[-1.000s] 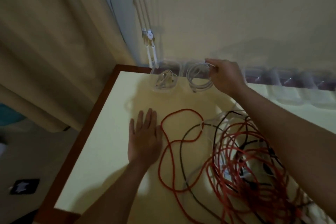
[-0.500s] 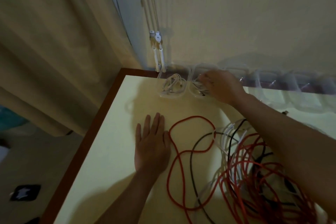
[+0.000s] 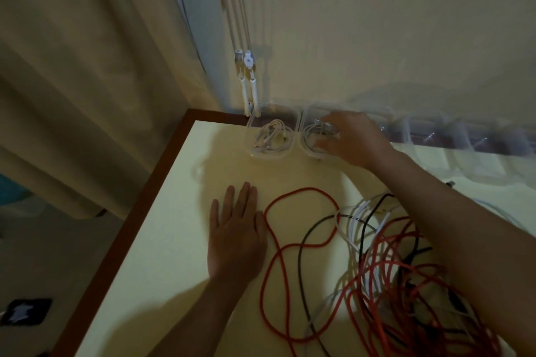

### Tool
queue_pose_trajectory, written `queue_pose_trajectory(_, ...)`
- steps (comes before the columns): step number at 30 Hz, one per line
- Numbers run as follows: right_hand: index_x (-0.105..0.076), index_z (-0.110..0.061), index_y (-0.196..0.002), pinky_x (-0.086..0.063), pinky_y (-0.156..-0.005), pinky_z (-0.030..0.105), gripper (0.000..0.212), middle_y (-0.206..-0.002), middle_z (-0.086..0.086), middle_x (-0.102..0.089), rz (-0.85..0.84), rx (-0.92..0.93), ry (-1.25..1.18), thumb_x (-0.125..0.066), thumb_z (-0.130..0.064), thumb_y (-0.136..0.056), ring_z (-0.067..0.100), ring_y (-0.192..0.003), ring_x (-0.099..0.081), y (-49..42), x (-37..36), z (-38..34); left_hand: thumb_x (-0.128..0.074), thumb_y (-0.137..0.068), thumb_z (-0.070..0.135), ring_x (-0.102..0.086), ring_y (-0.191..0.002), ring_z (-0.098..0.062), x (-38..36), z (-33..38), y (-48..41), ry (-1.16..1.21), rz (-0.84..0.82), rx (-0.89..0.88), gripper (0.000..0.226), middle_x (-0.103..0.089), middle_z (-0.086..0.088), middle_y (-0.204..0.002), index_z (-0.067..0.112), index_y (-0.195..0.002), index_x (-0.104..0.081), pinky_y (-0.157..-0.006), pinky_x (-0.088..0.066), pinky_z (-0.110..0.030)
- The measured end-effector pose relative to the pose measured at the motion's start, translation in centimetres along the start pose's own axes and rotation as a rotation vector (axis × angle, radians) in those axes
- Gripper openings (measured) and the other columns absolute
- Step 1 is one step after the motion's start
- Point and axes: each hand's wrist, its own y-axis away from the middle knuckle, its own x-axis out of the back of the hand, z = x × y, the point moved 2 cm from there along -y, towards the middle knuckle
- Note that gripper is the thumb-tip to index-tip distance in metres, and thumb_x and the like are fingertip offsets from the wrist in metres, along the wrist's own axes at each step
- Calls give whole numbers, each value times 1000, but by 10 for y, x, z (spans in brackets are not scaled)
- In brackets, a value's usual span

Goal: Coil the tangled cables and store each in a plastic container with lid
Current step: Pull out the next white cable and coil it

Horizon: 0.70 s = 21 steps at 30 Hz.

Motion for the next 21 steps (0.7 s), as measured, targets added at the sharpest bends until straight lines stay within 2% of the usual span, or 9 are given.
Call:
queue_pose_trajectory(4, -71, -27, -126, -50, -85, 35, 41, -119, 8, -73, -100, -33, 109, -76, -29, -86, 32, -108, -66, 2, -7, -4, -7, -101, 48, 10, -154, -12, 0, 0, 1, 4, 0, 2, 63, -3, 10, -168, 29, -160, -6, -126, 4, -41)
queue_pose_trajectory(7, -73, -29, -122, -51, -86, 35, 35, -120, 4, -73, -132, -28, 238, -73, -37, -88, 29, -106, -68, -6, -11, -8, -8, -101, 48, 10, -154, -11, 0, 0, 0, 8, 13, 4, 62, -4, 10, -168, 29, -160, -7, -126, 5, -40)
queue_pose_trajectory(9, -76, -25, -108, -49, -76, 33, 23, -115, 5, -74, -164, -12, 239, -66, -38, -92, 26, -94, -67, -10, -11, -8, -9, -101, 48, 10, -154, -11, 0, 0, 0, 11, 17, 3, 62, -4, 10, -168, 29, -160, -7, -125, 6, -40)
queue_pose_trajectory(11, -73, -18, -94, -37, -66, 32, 30, -105, 13, -74, -150, 0, 225, -50, -35, -103, 29, -82, -62, -9, -6, -8, -10, -101, 47, 9, -154, -11, 1, 0, 1, 20, 25, 0, 61, -5, 10, -168, 29, -160, -8, -125, 6, -40)
queue_pose_trajectory(14, -73, -15, -105, -32, -68, 33, 43, -103, 18, -72, -58, 22, 243, -37, -37, -108, 37, -90, -65, 1, -1, -8, -9, -101, 47, 8, -154, -11, -1, 0, 0, 35, 38, -7, 61, -5, 9, -167, 28, -159, -8, -125, 6, -40)
queue_pose_trajectory(16, -71, -18, -110, -37, -75, 33, 46, -107, 15, -71, -139, 51, 296, -31, -40, -108, 36, -97, -65, 11, -10, -12, -10, -100, 47, 4, -154, -12, -3, -1, 0, 41, 54, -7, 62, -10, 9, -167, 28, -159, -13, -126, 3, -42)
queue_pose_trajectory(17, -71, -22, -111, -40, -87, 35, 49, -109, 13, -70, -204, 59, 318, -27, -44, -107, 33, -103, -64, 17, -15, -14, -11, -100, 46, 0, -155, -13, -4, -1, 0, 41, 63, -5, 63, -14, 8, -167, 27, -159, -17, -126, 1, -43)
queue_pose_trajectory(19, -69, -25, -114, -27, -115, 46, 52, -111, 8, -70, -225, 92, 293, -24, -49, -106, 28, -113, -61, 25, -24, -14, -13, -99, 45, -6, -155, -15, -4, -2, 0, 38, 75, 2, 64, -21, 8, -166, 26, -158, -24, -126, -4, -44)
queue_pose_trajectory(21, -65, -20, -122, -24, -117, 54, 54, -122, 4, -67, -139, 142, 223, -24, -52, -106, 26, -123, -56, 33, -23, -11, -12, -98, 45, -6, -155, -15, -6, -3, 0, 30, 67, 1, 64, -21, 8, -166, 26, -159, -24, -126, -3, -44)
